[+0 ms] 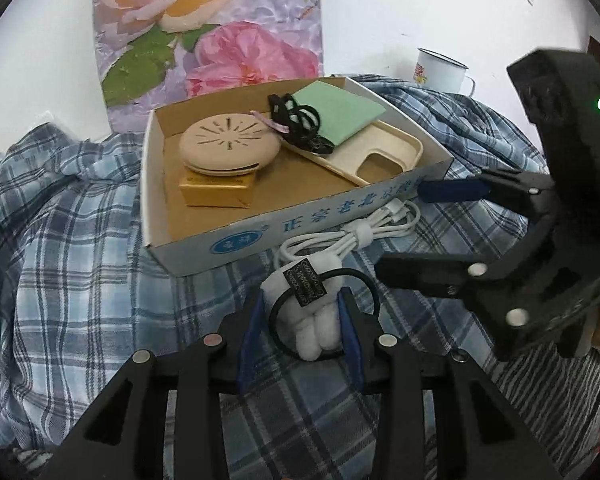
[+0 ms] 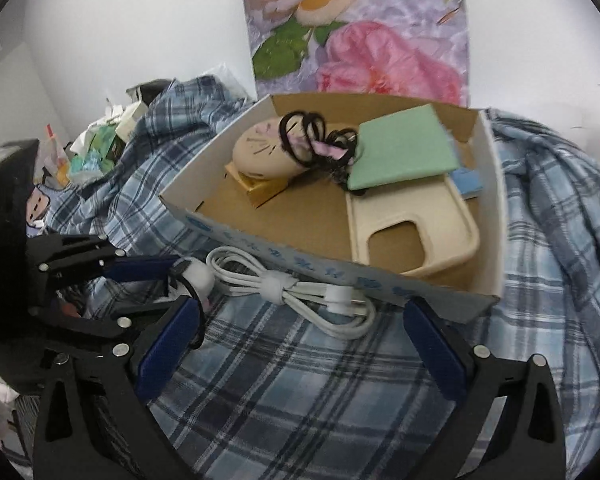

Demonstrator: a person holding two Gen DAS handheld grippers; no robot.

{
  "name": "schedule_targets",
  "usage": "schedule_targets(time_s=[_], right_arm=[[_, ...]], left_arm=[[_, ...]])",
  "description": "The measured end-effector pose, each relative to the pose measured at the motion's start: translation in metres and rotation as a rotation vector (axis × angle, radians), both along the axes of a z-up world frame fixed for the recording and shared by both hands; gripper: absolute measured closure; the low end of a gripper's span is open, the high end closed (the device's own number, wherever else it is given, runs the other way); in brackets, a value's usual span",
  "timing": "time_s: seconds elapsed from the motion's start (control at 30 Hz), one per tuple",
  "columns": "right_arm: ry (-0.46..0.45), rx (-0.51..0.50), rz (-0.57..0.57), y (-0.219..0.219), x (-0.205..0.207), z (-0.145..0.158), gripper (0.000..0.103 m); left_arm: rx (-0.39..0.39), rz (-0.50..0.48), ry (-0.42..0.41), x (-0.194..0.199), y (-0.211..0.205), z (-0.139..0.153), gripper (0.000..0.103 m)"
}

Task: Organize soft objects
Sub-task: 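Grasp the white earbud item with the left tool while the right tool grasps the white cable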

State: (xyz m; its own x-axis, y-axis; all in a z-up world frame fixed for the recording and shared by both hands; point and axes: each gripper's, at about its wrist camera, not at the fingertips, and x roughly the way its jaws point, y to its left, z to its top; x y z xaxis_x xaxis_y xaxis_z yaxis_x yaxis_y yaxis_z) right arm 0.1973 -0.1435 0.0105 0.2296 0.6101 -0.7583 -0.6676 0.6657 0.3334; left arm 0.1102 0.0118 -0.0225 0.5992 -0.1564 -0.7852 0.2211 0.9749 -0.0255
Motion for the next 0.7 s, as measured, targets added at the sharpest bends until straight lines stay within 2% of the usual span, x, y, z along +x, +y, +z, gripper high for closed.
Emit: schedule_targets(time_s=[0.1,0.17,0.27,0.37,0.43,0.57,0.7], right_arm=[[0.012,0.001,0.045,0.006,-0.004,-0.003,0.017],[0.01,-0.002,0.064,0.006,-0.008,-0.003,0.018],[0.02,0.024,0.111,0.003,-0.016,-0.001,0.028],[0.011,0.008,0.163,0.0,-0.026,0.002,0.037],[-0.013,-0.014,0.169,-0.001,-0.026,0.005,0.049],[-0.062,-0.034,0.168,0.0,-0.019,0.012,0.05],[-0.109,-0.087,0.242,0.023,-0.017,0.016,0.05]], left_arm=[[-0.01,0.02,0.004,-0.001,0.008,0.002,0.064],[-0.026,0.034,0.012,-0.002,0.014,0.002,0.064],[-0.039,0.054,0.012,-0.003,0.021,0.004,0.064],[-0.04,0.061,0.016,-0.002,0.025,0.004,0.064],[-0.047,0.067,0.02,-0.001,0.026,0.004,0.064],[-0.061,0.065,0.021,-0.002,0.028,0.006,0.064],[-0.066,0.06,0.02,-0.003,0.029,0.006,0.064]])
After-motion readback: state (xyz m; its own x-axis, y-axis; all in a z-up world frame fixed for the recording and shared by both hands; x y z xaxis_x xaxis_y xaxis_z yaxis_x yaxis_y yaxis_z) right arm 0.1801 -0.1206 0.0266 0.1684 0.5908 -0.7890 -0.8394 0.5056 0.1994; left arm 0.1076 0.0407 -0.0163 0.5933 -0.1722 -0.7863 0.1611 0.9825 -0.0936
